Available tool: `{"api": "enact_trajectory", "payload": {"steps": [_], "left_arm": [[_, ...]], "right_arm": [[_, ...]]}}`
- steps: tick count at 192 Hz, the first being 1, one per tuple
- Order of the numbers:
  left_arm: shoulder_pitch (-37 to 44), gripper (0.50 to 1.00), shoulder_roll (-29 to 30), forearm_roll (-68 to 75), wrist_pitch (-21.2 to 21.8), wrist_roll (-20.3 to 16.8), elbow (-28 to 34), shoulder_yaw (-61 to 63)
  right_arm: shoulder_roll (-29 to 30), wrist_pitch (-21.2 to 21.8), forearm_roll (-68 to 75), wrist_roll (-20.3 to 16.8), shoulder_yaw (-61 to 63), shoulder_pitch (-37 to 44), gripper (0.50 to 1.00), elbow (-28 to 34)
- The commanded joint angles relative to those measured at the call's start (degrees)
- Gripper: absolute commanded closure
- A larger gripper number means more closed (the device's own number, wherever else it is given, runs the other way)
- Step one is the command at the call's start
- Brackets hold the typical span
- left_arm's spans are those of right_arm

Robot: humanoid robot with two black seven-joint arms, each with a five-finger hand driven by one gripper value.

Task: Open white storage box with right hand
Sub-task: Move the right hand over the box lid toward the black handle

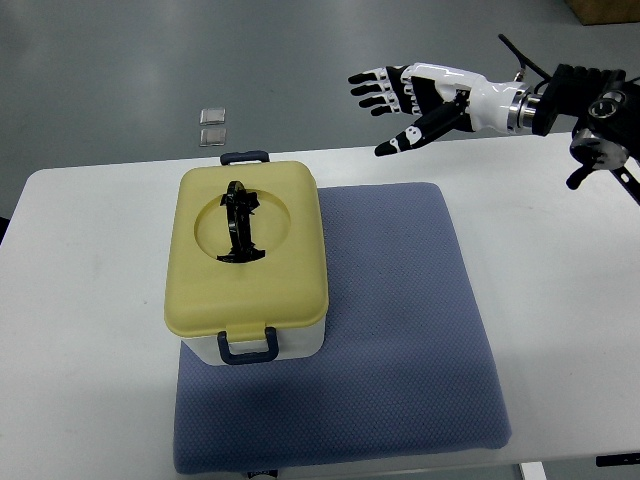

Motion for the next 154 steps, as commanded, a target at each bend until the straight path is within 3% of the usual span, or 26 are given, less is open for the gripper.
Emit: {"api": "enact_trajectory", "payload": {"steps": [1,25,52,154], "left_arm": [[0.01,0.500,0.00,-0.06,0.00,0.00,0.05,-0.09],[0.01,0.500,0.00,-0.15,0.00,0.00,0.14,-0.09],[0.01,0.500,0.00,-0.15,0.00,0.00,0.05,-0.09],[0.19,0.500,0.00,-0.32,0.00,0.00,0.23,-0.17]], "right_arm": [[0.58,0.48,-10.08,-0.08,-6.27,7.41,0.560,1.96],[1.99,0.48,-17.65,0.01,-10.06,13.22,0.560,4.42],[8.14,0.48,-23.71,0.09,-10.23,17.09,0.560,4.77],[13.77,-5.34,-28.63,0.53,-10.15,17.71,0.560,5.39]]}}
